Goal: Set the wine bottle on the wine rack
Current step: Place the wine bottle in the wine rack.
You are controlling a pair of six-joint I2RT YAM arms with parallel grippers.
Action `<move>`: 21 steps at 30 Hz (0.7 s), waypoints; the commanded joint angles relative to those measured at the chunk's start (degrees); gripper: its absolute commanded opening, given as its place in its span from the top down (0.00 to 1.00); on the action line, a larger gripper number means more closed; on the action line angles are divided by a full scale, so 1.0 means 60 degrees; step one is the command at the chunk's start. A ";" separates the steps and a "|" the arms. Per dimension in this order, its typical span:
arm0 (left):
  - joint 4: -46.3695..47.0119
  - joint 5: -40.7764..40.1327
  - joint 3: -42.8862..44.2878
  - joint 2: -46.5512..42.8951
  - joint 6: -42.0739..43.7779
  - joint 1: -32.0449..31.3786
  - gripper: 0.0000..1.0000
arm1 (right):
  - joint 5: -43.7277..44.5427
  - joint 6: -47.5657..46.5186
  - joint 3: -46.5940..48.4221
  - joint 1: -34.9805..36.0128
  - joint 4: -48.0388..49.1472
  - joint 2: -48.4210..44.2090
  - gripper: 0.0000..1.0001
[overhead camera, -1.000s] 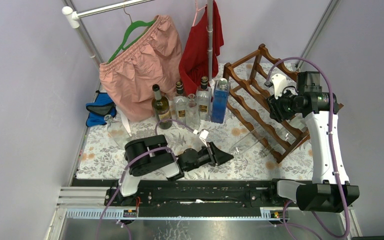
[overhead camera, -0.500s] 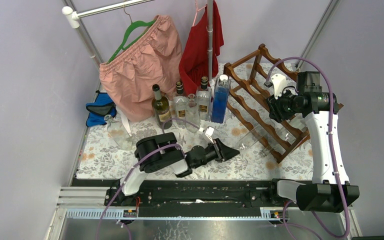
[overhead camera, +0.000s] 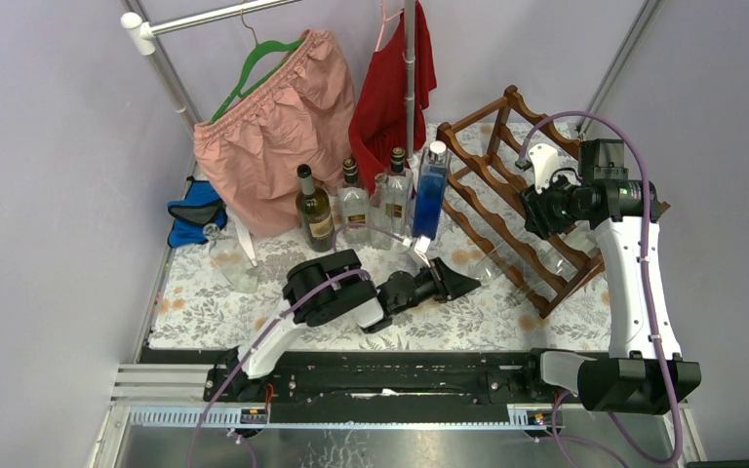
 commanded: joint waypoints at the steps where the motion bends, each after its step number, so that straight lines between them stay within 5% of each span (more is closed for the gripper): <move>1: 0.1195 0.0339 0.0746 0.0136 -0.0115 0.0094 1.00 | -0.0233 0.0006 0.0308 0.0058 -0.0072 -0.0174 0.52; 21: -0.0171 0.0126 0.2393 0.0767 -0.0216 0.0241 1.00 | -0.0280 0.0007 0.0480 0.0058 -0.0136 -0.0021 0.52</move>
